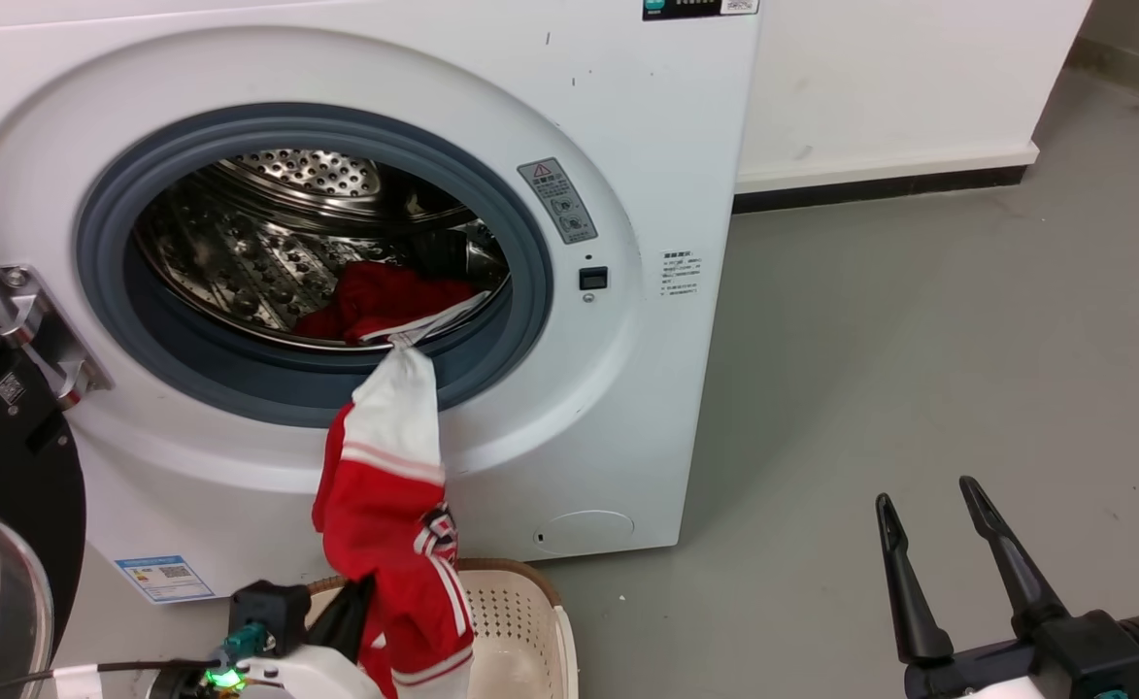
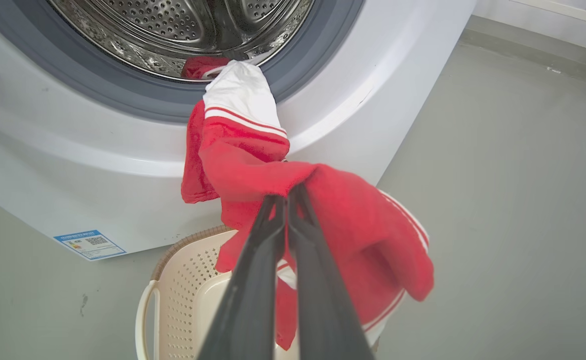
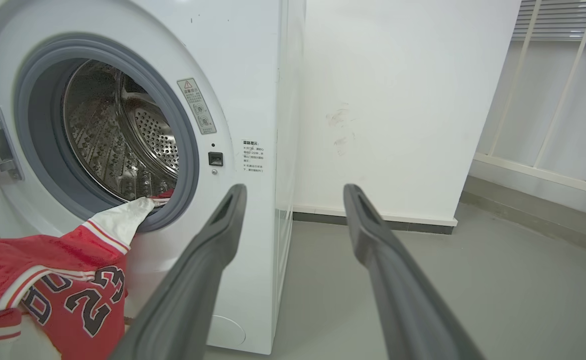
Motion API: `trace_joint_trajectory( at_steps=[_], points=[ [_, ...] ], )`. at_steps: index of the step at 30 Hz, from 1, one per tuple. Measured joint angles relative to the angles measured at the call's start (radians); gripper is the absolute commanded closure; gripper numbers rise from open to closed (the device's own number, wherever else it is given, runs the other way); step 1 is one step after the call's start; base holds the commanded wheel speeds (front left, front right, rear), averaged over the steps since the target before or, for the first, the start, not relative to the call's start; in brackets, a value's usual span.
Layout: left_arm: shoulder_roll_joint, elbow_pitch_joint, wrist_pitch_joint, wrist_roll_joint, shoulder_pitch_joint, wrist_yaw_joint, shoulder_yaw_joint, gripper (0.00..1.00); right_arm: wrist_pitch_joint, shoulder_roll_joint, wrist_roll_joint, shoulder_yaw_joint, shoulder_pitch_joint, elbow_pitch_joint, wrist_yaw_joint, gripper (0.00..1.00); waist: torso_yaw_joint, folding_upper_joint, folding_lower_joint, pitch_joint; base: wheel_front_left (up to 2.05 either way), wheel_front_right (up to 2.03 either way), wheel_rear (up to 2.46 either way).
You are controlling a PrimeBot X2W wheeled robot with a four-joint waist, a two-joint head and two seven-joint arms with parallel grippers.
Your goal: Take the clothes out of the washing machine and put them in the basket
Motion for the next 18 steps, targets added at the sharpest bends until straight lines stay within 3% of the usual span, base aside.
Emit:
trace_joint_trajectory(
  at_steps=[7, 18],
  points=[
    [-0.018, 0.041, 0.007, -0.019, 0.027, -0.003, -0.013, 1.0, 0.0, 0.0, -0.007, 0.012, -0.007, 0.0, 0.0, 0.0, -0.032, 0.0, 0.0002, 0.022, 0.0, 0.0, 0.0],
    [-0.055, 0.255, -0.012, -0.05, -0.041, -0.037, -0.006, 1.0, 0.0, 0.0, 0.0, 0.029, -0.084, -0.023, 0.0, 0.0, -0.091, 0.0, 0.0002, 0.147, 0.0, 0.0, 0.0]
  ],
)
